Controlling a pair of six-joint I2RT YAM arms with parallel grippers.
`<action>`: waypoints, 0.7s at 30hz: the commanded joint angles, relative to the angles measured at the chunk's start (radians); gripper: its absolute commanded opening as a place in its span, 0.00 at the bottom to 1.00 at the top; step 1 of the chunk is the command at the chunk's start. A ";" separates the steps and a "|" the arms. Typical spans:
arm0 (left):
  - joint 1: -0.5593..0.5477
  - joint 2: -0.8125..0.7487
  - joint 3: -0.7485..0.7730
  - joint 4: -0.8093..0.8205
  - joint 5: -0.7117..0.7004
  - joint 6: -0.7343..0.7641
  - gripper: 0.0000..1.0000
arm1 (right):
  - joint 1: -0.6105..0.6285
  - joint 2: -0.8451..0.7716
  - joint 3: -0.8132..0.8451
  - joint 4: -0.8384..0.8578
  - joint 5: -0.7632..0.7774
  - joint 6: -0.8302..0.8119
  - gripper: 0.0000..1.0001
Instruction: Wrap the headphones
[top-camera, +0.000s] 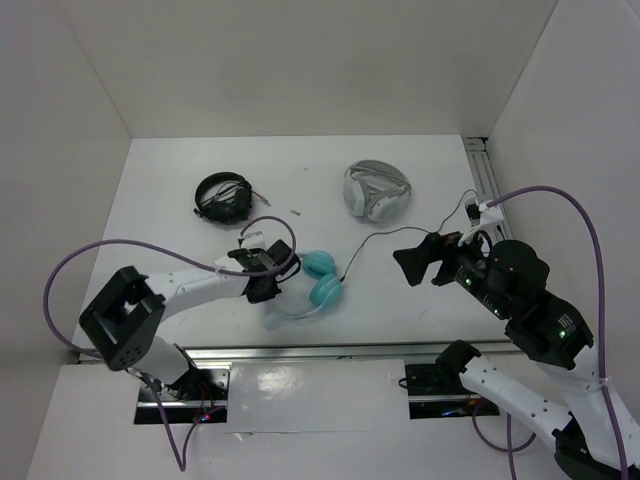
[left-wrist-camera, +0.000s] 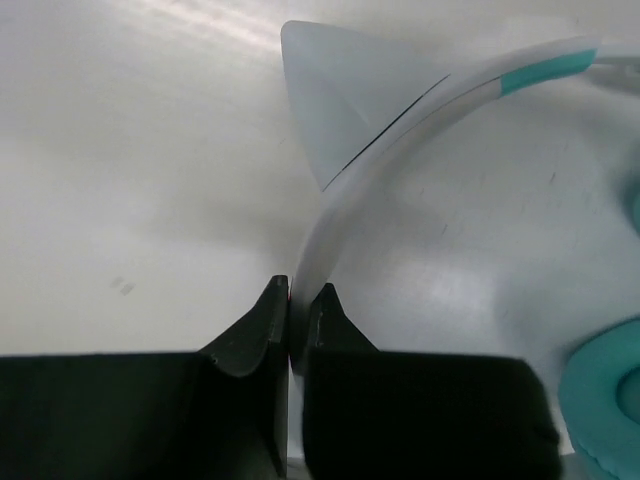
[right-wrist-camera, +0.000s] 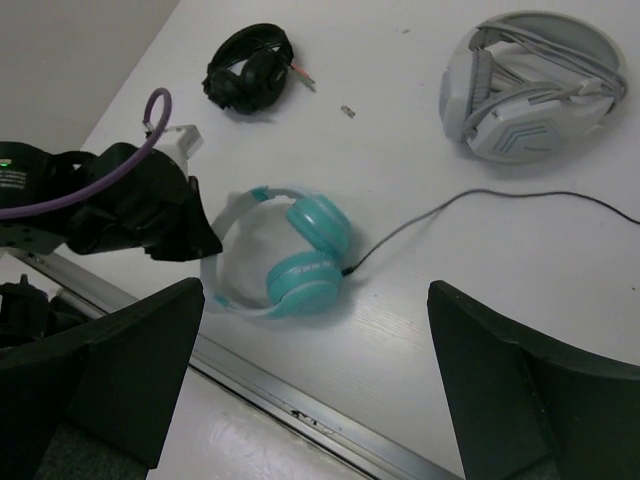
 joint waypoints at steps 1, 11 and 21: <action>-0.052 -0.183 0.068 -0.340 -0.110 0.051 0.00 | 0.006 -0.038 -0.039 0.146 -0.076 -0.037 1.00; -0.061 -0.448 0.617 -0.807 -0.271 0.270 0.00 | 0.006 0.015 -0.185 0.369 -0.220 -0.082 1.00; 0.079 -0.494 1.000 -0.807 -0.111 0.577 0.00 | 0.006 0.302 -0.211 0.591 -0.441 -0.192 1.00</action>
